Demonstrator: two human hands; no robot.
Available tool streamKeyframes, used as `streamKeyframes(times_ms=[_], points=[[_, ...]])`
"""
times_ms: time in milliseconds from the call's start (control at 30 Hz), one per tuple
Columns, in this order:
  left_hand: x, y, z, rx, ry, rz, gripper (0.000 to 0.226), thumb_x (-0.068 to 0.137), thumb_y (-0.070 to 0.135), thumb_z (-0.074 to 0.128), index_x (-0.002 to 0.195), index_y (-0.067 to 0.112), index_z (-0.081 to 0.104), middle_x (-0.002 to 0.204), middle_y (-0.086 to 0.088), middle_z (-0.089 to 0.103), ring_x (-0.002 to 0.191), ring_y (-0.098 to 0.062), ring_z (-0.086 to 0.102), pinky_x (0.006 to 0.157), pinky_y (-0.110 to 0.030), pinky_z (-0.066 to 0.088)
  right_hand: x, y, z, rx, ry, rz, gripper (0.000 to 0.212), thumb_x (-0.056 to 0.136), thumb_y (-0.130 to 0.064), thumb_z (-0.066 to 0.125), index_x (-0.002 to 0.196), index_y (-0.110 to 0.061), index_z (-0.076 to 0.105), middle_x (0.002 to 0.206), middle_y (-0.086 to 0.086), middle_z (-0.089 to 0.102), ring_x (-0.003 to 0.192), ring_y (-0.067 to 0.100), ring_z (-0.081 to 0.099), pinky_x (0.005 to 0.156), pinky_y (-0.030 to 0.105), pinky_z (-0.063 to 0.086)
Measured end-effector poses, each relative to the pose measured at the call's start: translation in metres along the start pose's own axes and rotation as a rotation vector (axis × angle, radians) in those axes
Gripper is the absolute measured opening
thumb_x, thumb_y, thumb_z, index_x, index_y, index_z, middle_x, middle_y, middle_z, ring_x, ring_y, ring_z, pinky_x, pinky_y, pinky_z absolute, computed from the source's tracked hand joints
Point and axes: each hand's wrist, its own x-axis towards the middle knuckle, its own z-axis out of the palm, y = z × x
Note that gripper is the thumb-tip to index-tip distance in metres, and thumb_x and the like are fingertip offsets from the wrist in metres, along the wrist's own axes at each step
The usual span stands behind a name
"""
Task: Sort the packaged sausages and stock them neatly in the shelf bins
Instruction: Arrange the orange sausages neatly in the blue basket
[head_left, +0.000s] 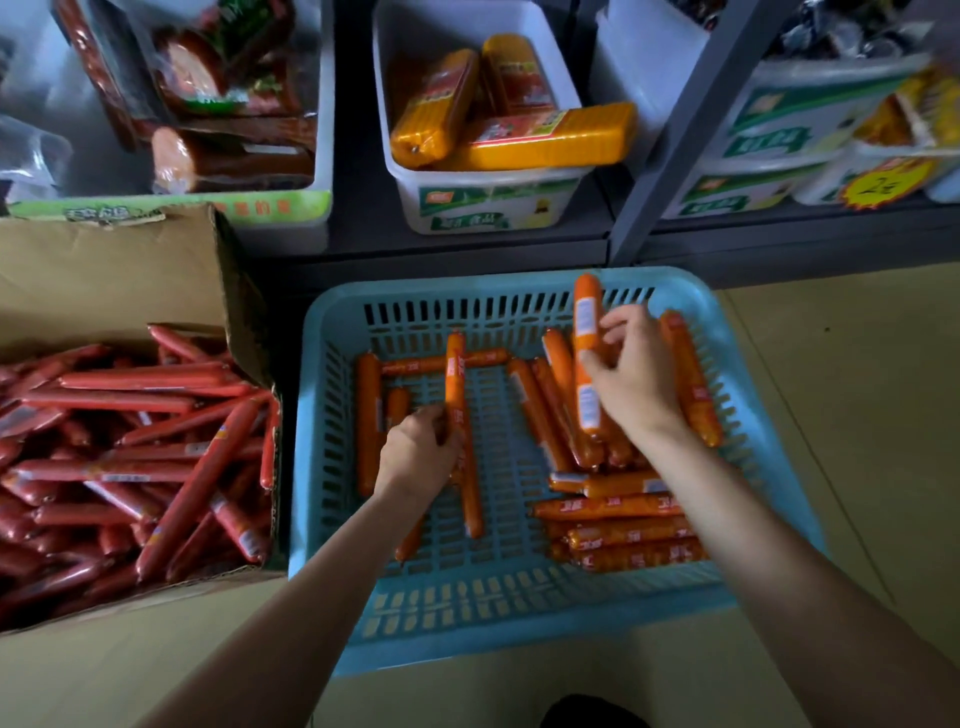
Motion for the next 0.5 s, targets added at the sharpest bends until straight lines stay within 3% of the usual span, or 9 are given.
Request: streamKeyframes(times_ms=[67, 133, 200, 300, 400, 500], points=[[0.0, 0.009, 0.005, -0.017, -0.022, 0.022, 0.019, 0.091, 0.023, 0.058, 0.106, 0.012, 0.063, 0.091, -0.001, 0.066, 0.089, -0.021, 0.064, 0.071, -0.025, 0.045, 0.006, 0.023, -0.016, -0.136, 0.045, 0.056, 0.02, 0.085, -0.001, 0.061, 0.101, -0.007, 0.051, 0.11, 0.012, 0.049, 0.093, 0.02, 0.049, 0.072, 0.015, 0.03], [-0.001, 0.019, 0.01, -0.014, -0.033, 0.064, 0.021, 0.091, 0.023, 0.058, 0.108, 0.012, 0.063, 0.097, -0.002, 0.068, 0.092, -0.02, 0.064, 0.071, -0.023, 0.044, 0.007, 0.047, -0.021, -0.284, -0.037, 0.133, 0.019, 0.086, 0.0, 0.057, 0.104, -0.006, 0.056, 0.12, 0.015, 0.049, 0.105, 0.028, 0.053, 0.085, 0.029, 0.038], [-0.003, 0.031, 0.015, -0.017, -0.043, 0.099, 0.021, 0.092, 0.023, 0.057, 0.109, 0.012, 0.063, 0.099, -0.002, 0.067, 0.092, -0.018, 0.063, 0.067, -0.016, 0.039, 0.005, 0.057, -0.024, -0.312, -0.129, 0.137, 0.019, 0.088, 0.0, 0.054, 0.104, -0.006, 0.061, 0.121, 0.015, 0.056, 0.11, 0.03, 0.055, 0.094, 0.033, 0.042], [-0.005, 0.047, 0.024, -0.091, -0.088, 0.142, 0.021, 0.093, 0.021, 0.056, 0.109, 0.011, 0.064, 0.096, 0.0, 0.064, 0.083, -0.01, 0.058, 0.06, -0.007, 0.036, 0.003, 0.044, -0.033, -0.221, -0.102, 0.088, 0.02, 0.09, 0.0, 0.052, 0.104, -0.006, 0.065, 0.105, 0.007, 0.065, 0.096, 0.019, 0.06, 0.081, 0.02, 0.043], [-0.009, 0.062, 0.03, -0.176, -0.164, 0.196, 0.03, 0.093, 0.024, 0.057, 0.12, 0.012, 0.06, 0.106, 0.001, 0.064, 0.089, -0.011, 0.059, 0.071, -0.012, 0.043, -0.007, 0.02, -0.033, 0.096, -0.208, 0.113, 0.017, 0.09, -0.012, 0.061, 0.106, -0.007, 0.065, 0.099, 0.002, 0.065, 0.093, 0.011, 0.059, 0.071, 0.005, 0.039], [-0.013, 0.073, 0.031, -0.208, -0.206, 0.256, 0.033, 0.092, 0.022, 0.057, 0.123, 0.01, 0.057, 0.105, 0.004, 0.059, 0.096, -0.014, 0.061, 0.076, -0.017, 0.045, -0.015, 0.008, -0.023, 0.227, -0.313, 0.251, 0.032, 0.085, -0.023, 0.068, 0.115, -0.014, 0.06, 0.097, -0.002, 0.061, 0.092, 0.01, 0.058, 0.074, 0.014, 0.043]])
